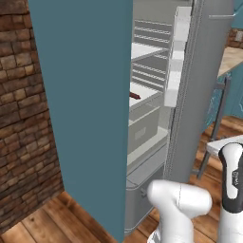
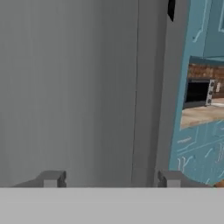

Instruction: Move the hot dog bun to the plate on the dining table and place the condiment next to that plate. Then navigate to the fridge and take the sausage and place it on the plate as well.

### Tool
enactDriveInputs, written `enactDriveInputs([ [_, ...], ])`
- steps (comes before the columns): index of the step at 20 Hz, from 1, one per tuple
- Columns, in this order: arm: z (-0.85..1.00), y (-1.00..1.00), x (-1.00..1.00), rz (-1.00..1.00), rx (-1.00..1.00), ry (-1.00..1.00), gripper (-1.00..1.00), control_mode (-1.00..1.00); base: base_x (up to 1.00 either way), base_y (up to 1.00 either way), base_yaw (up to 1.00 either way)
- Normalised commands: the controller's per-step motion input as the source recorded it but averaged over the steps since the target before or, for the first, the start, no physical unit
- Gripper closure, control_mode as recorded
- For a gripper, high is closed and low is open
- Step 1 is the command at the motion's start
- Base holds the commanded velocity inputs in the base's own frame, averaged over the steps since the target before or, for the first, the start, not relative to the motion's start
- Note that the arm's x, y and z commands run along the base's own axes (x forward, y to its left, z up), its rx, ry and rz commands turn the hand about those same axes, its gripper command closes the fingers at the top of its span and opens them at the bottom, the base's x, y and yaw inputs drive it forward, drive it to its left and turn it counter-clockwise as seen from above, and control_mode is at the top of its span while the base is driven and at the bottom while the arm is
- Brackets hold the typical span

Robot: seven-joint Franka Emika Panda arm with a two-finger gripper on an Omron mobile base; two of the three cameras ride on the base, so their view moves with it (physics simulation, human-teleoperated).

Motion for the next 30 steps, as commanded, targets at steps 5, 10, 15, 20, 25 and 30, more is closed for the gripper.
enactDriveInputs([
  [5,0.86,0.00,-0.81,0.03,0.00,-0.25,-1.00,-1.00,0.00,0.00,0.00],
  [10,1.00,0.00,-0.41,0.05,0.00,-0.08,-1.00,-1.00,0.00,0.00,0.00],
  [15,1.00,0.00,-0.30,0.00,0.00,0.00,-1.00,-1.00,0.00,0.00,0.00],
  [20,1.00,0.01,-0.24,0.01,0.00,-0.02,-1.00,-1.00,0.00,0.00,0.00],
  [25,0.96,0.18,-0.23,0.00,-0.04,-0.03,-1.00,-1.00,0.00,0.00,0.00],
  [30,0.54,0.36,-0.01,-0.01,-0.05,0.19,-1.00,-1.00,0.00,0.00,0.00],
])
